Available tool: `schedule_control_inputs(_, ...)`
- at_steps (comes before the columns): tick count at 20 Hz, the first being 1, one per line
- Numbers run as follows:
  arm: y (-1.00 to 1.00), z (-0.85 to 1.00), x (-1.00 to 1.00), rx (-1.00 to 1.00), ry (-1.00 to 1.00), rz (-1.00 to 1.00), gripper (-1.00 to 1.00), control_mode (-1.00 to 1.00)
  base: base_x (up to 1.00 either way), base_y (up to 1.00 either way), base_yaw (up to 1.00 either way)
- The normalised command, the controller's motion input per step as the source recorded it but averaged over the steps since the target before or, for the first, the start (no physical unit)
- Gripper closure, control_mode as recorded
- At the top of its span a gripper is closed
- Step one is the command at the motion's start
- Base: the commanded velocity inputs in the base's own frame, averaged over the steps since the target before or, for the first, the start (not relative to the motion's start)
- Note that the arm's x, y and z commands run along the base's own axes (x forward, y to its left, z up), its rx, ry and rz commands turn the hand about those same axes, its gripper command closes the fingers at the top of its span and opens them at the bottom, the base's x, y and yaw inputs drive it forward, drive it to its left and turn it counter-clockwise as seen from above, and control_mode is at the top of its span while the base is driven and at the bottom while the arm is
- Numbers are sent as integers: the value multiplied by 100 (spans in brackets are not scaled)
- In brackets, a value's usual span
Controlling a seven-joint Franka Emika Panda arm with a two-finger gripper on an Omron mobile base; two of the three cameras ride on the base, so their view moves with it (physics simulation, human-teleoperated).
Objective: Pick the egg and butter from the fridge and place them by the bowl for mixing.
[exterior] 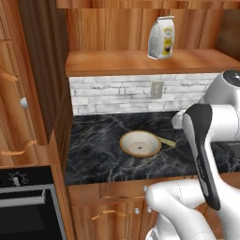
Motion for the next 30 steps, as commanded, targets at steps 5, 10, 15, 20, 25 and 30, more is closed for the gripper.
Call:
schedule_control_inputs(5,-24,-38,4,-5,0,24,100,-100,0,0,0)
schedule_control_inputs(10,-37,-46,11,-11,1,27,100,-100,0,0,0)
schedule_control_inputs(15,-48,-51,24,-12,0,29,100,-100,0,0,0)
schedule_control_inputs(20,-31,-69,40,-10,0,35,100,-100,0,0,0)
schedule_control_inputs(25,-7,-43,17,0,0,29,100,-100,0,0,0)
schedule_control_inputs(30,-3,-77,32,0,-2,20,100,-100,0,0,0)
